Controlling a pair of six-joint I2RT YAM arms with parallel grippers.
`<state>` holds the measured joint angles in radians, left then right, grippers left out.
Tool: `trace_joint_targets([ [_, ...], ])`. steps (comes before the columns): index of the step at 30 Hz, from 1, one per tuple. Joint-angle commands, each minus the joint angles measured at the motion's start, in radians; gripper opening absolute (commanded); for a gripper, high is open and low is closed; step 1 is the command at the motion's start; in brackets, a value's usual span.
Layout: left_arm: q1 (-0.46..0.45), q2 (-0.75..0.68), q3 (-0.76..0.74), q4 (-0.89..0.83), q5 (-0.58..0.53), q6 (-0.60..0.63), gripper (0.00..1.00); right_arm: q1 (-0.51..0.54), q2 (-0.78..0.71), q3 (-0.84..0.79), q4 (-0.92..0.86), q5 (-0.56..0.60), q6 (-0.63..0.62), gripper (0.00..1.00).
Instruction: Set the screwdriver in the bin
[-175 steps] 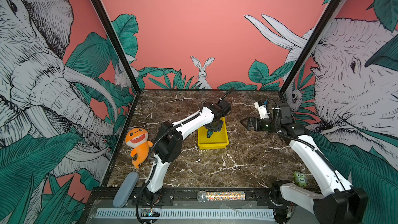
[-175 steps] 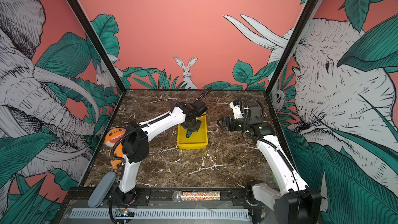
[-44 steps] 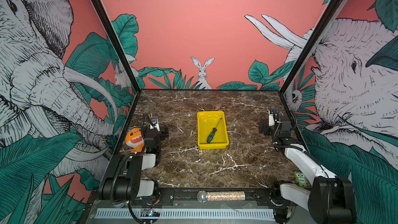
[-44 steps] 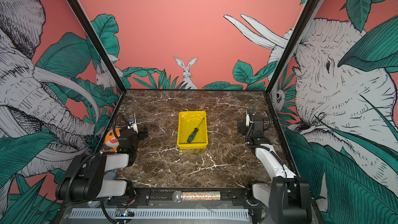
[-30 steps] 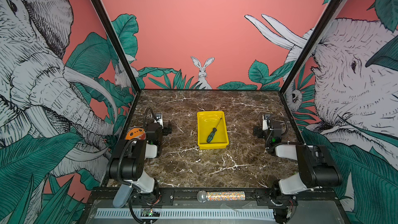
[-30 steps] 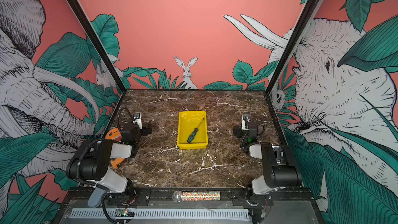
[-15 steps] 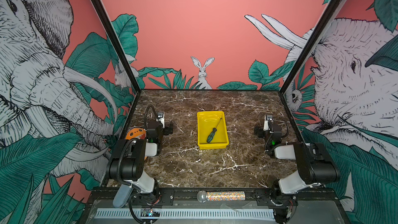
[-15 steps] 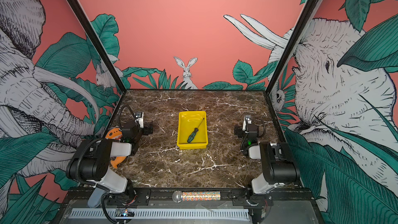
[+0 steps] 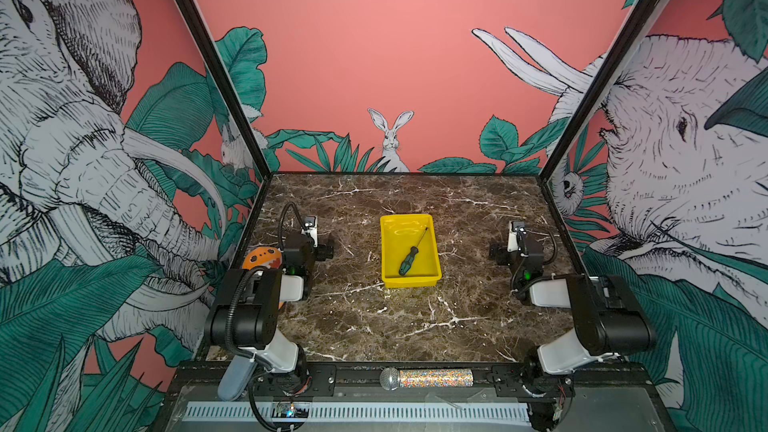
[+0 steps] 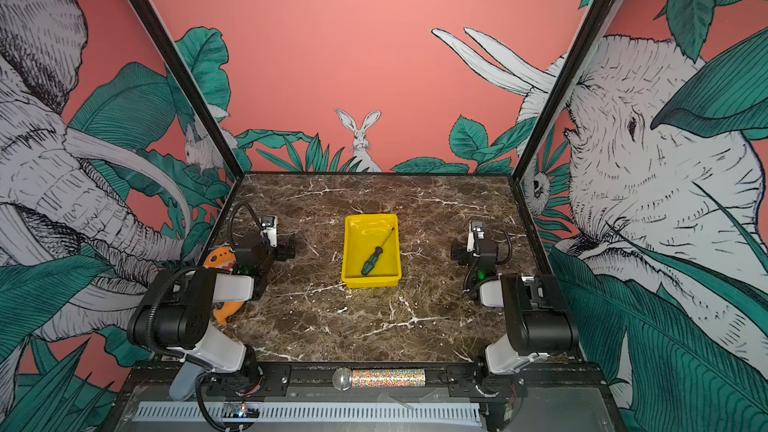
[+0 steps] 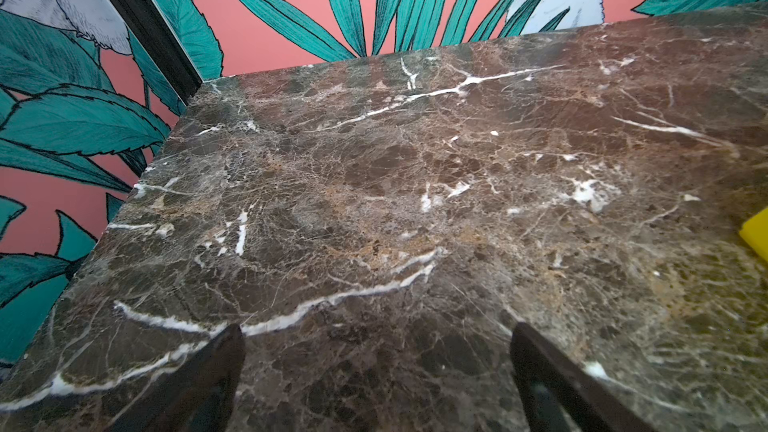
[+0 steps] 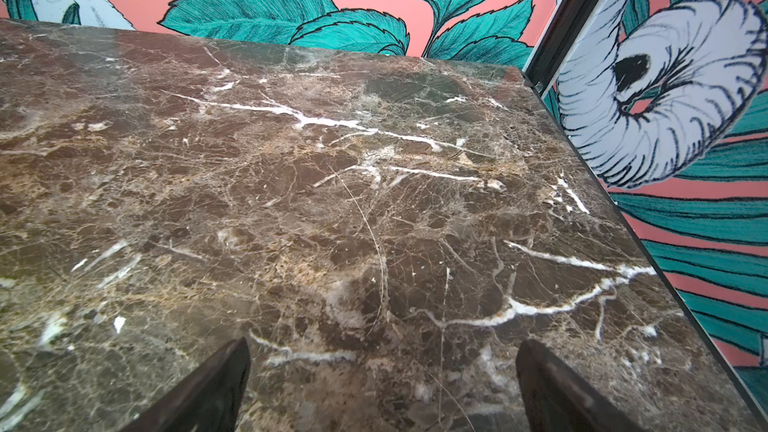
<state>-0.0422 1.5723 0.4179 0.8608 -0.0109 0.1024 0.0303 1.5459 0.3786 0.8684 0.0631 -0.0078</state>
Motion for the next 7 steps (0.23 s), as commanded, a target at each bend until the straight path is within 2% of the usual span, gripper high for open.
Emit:
trace_joint_targets([
  [1,0.007,-0.019,0.004,-0.012,0.01,0.012,1.0,0.002,0.002,0.011,0.045,-0.01,-0.008,0.99],
  [7,0.008,-0.018,0.006,-0.014,0.009,0.011,1.0,0.002,0.002,0.011,0.045,-0.011,-0.007,0.99],
])
